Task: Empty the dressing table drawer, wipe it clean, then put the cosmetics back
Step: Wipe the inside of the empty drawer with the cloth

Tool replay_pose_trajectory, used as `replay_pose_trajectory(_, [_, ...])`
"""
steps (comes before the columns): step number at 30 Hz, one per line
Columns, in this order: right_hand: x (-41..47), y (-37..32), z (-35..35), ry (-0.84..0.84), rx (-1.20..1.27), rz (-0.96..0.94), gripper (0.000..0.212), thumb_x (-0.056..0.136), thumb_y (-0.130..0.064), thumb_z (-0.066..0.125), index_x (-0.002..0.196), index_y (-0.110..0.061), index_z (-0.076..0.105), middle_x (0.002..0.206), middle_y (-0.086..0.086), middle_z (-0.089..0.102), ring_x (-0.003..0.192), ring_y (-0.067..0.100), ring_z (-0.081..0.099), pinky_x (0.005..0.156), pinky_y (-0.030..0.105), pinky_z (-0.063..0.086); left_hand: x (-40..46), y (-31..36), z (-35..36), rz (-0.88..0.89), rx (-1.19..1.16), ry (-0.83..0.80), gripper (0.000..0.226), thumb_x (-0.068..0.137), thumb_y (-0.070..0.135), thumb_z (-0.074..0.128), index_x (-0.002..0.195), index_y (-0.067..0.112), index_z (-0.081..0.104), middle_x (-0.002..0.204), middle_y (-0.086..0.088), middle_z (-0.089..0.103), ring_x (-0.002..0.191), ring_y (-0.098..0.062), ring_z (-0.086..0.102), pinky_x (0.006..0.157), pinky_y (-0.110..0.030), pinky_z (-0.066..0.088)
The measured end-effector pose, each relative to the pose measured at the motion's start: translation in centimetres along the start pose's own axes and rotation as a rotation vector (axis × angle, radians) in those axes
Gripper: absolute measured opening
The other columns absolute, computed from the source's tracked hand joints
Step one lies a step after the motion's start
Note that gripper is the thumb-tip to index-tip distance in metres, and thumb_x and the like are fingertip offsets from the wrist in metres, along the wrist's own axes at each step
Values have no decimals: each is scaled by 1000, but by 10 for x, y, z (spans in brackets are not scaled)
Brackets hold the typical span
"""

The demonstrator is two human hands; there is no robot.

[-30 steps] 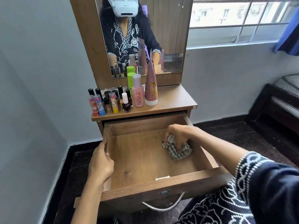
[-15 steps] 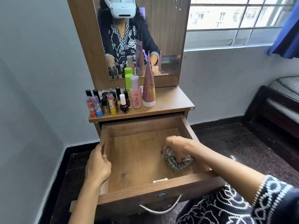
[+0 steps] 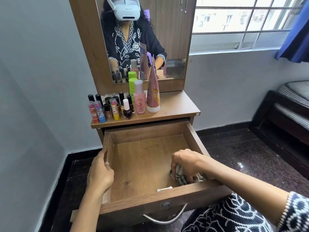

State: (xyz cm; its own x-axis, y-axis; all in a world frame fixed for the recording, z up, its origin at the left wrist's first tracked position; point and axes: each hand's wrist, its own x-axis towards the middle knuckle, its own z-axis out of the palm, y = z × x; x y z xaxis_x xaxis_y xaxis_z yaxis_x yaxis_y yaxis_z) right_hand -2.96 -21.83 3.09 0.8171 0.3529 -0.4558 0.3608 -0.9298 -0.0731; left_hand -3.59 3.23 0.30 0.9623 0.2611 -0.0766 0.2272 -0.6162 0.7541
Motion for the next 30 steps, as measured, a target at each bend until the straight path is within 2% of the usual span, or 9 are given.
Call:
replay_pose_trajectory(5, [3,-1,1,-49,-47,-2,55,53,-2,81,102,-26,73,108,1,68,97,21,64,76,25,52,-1,0,0,2,0,-3,53,96,2,36,145,19,27,148,-12,34,134,-31,35,106,-43,33])
replay_pose_trajectory(9, [4,6,3,-18,25,65,57,50,-6,87,100,-28,72,111,-2,62,100,20,62,78,26,54,-1,-2,0,-1,-3,-6,53,96,2,36,145,20,26,148,-11,33,134,-30,34,107,-42,33])
replay_pose_trajectory(13, [16,22,1,73,62,193,58,69,-5,77,122,-20,58,124,6,50,113,26,55,88,31,49,-1,-2,0,-9,-8,-8,53,96,3,36,145,20,25,148,-12,33,134,-30,34,107,-42,33])
replay_pose_trajectory(17, [44,25,-15,120,72,256,46,79,-4,66,123,-13,55,128,11,52,114,28,56,85,29,49,-1,-1,0,-1,-10,0,53,96,3,36,145,21,26,148,-10,34,133,-30,36,105,-40,34])
replay_pose_trajectory(23, [67,16,-37,219,260,377,53,70,-11,79,120,-17,62,123,9,61,112,25,59,86,31,52,1,-1,1,-3,1,2,54,96,2,37,145,21,25,148,-10,33,135,-29,34,107,-42,33])
replay_pose_trajectory(26, [83,-25,-31,288,316,318,50,72,-14,78,119,-11,61,120,12,62,110,29,60,85,34,52,1,-3,2,16,14,0,54,96,2,36,145,20,25,149,-9,32,134,-29,35,107,-41,33])
replay_pose_trajectory(30, [106,-103,-26,303,301,114,35,82,-14,69,115,-4,59,114,15,64,104,30,62,78,35,53,4,-4,0,22,26,-19,52,95,1,36,145,15,28,148,-12,34,134,-30,35,109,-41,31])
